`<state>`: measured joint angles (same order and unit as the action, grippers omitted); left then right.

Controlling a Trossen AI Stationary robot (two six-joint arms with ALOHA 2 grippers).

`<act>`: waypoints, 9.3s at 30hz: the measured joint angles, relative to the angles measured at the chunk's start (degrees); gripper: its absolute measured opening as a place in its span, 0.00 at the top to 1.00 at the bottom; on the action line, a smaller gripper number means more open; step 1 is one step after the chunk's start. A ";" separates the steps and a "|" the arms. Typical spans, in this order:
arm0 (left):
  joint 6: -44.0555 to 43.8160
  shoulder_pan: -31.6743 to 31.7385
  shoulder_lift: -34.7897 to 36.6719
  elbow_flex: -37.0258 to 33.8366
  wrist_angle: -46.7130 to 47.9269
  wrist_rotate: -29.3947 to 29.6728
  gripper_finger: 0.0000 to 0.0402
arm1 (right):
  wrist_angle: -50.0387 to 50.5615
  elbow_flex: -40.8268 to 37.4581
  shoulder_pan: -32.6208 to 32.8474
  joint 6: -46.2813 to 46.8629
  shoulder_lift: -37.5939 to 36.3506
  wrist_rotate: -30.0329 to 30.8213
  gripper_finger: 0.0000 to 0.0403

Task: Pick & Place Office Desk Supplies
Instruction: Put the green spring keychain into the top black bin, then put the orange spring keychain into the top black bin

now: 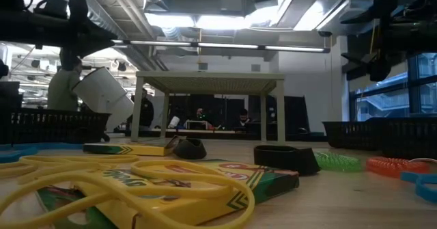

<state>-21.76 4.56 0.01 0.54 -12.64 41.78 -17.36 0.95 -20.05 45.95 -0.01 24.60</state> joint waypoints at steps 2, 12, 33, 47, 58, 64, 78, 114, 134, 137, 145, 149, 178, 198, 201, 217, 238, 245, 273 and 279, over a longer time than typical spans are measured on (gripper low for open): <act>0.09 0.05 0.00 0.00 0.00 1.26 0.79 | 0.00 0.00 0.00 0.00 0.00 0.00 0.03; 5.90 0.05 0.00 0.00 0.00 4.30 0.79 | 0.02 -0.01 0.00 0.00 0.00 0.00 0.03; 21.31 0.05 -0.04 0.00 -7.18 -3.47 0.78 | 0.63 -0.02 0.00 -29.49 0.00 9.57 0.03; 22.55 -0.02 -0.04 0.00 -6.88 -6.31 0.78 | 0.19 -0.02 0.01 -20.52 0.00 4.22 0.03; 24.88 -0.02 -0.04 0.00 -6.84 -7.16 0.76 | 0.21 -0.01 0.00 -17.88 0.00 2.96 0.03; 27.54 -0.02 -0.15 0.00 -6.82 -7.02 0.63 | 0.26 -0.01 0.00 -17.86 0.00 2.96 0.03; 27.54 0.00 -0.17 0.00 -6.82 -6.67 0.54 | 0.86 0.00 0.00 -14.50 0.00 4.46 0.05; 25.42 0.02 -0.20 0.00 -6.76 -4.76 0.54 | 28.54 23.94 1.16 -26.62 31.39 -27.95 0.49; 25.52 0.00 -0.20 0.00 -6.75 -5.42 0.54 | 30.05 34.50 16.06 -31.48 55.89 -38.80 0.49; 25.53 0.00 -0.21 0.00 -6.75 -5.42 0.54 | 30.05 35.61 18.97 -31.88 59.42 -38.73 0.49; 25.53 0.00 -0.21 0.00 -6.78 -5.40 0.54 | 30.05 38.43 26.37 -34.71 68.36 -29.44 0.49; 25.53 0.00 -0.22 0.00 -6.77 -5.40 0.54 | 30.02 39.20 28.89 -34.74 72.02 -26.73 0.49; 25.54 0.00 -0.21 0.00 -6.78 -5.40 0.54 | 28.49 47.28 38.62 -26.87 91.28 -26.11 0.49; 25.53 0.00 -0.22 0.00 -6.78 -5.40 0.54 | 25.07 47.50 40.37 -35.86 101.67 -21.91 0.53; 25.53 0.00 -0.22 0.00 -6.78 -5.40 0.54 | 25.06 47.50 40.37 -36.54 101.72 -20.70 0.62; 25.53 0.00 -0.22 0.00 -6.78 -5.40 0.54 | 23.92 50.27 40.18 -30.12 101.52 -14.35 0.95; 25.53 -0.02 -0.37 0.00 -5.65 -5.40 0.54 | 78.45 60.06 32.05 -8.85 77.16 -0.81 0.97; 25.53 -0.02 -0.52 0.00 -5.11 -5.40 0.54 | 86.90 56.72 27.32 0.52 72.54 -0.15 0.96; 25.53 -0.02 -0.52 0.00 -5.11 -5.40 0.54 | 87.45 42.02 14.81 16.65 71.49 -0.01 0.63; 25.54 -0.02 -0.52 0.00 -5.11 -5.40 0.54 | 87.68 46.03 14.78 17.17 71.49 -6.45 0.48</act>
<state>3.79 4.54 -0.51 0.54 -17.76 36.38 70.32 46.98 -5.28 63.13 71.48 18.15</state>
